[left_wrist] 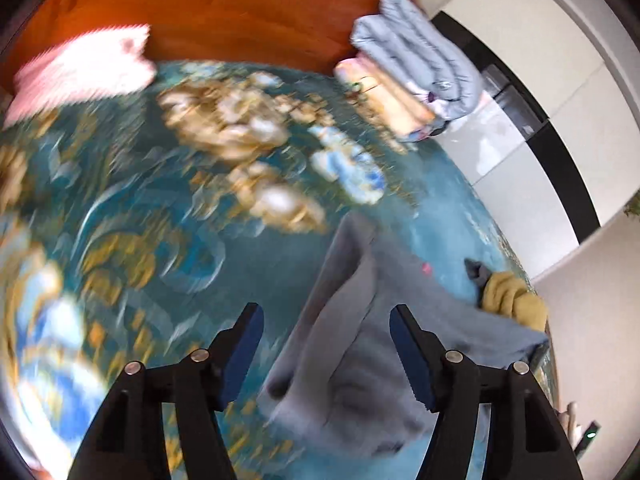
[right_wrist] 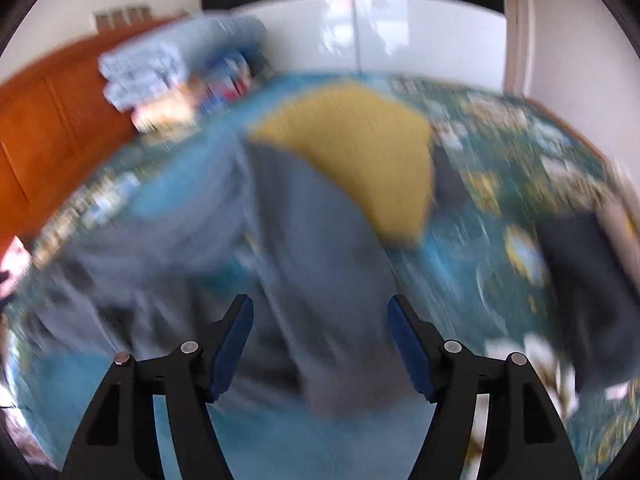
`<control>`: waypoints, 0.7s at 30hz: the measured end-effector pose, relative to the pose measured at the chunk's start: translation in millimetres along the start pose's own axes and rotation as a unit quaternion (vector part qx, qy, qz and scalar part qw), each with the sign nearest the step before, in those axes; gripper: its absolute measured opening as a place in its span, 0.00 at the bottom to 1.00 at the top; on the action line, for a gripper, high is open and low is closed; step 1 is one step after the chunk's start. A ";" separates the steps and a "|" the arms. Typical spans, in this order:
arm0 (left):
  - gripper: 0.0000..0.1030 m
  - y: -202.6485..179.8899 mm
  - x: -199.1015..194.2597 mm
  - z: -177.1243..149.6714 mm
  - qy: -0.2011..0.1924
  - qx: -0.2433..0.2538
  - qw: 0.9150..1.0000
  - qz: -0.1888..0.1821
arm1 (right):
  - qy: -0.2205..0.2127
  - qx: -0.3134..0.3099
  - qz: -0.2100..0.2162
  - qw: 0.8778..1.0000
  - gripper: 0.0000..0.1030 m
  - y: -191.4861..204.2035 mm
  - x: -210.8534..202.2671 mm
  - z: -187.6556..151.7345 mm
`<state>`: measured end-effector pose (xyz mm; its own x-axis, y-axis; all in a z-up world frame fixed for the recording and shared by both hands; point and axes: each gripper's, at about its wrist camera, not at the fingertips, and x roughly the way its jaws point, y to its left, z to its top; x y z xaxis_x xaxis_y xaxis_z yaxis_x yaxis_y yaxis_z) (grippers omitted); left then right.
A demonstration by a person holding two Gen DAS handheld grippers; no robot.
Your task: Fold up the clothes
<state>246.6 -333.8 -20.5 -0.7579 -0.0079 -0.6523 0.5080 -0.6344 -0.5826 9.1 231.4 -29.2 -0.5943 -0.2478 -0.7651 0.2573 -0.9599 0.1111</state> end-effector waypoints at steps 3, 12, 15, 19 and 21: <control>0.67 13.5 -0.2 -25.3 0.011 -0.030 0.999 0.002 | 0.038 0.011 0.010 0.999 0.69 -10.8 19.1 -22.3; 0.67 3.4 30.4 -63.7 0.031 -0.063 0.997 0.016 | 0.027 -0.037 -0.058 0.997 0.09 -8.9 24.1 -0.4; 0.68 -1.1 32.9 -63.6 0.024 -0.045 0.998 0.025 | -0.018 -0.033 -0.066 0.997 0.06 -19.6 3.2 32.3; 0.68 -2.2 36.1 -65.0 0.013 -0.040 0.999 0.031 | -0.101 0.030 -0.096 0.990 0.06 -51.4 -22.6 104.5; 0.67 -3.3 38.4 -65.3 0.011 -0.031 0.999 0.034 | -0.128 0.059 -0.122 0.982 0.06 -67.2 -23.5 135.6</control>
<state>242.5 -281.6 -75.3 -0.7120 -0.0325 -0.7014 0.5833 -0.5834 -0.5651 -97.6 284.0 67.3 -0.8038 -0.0184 -0.5947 0.0014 -0.9996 0.0290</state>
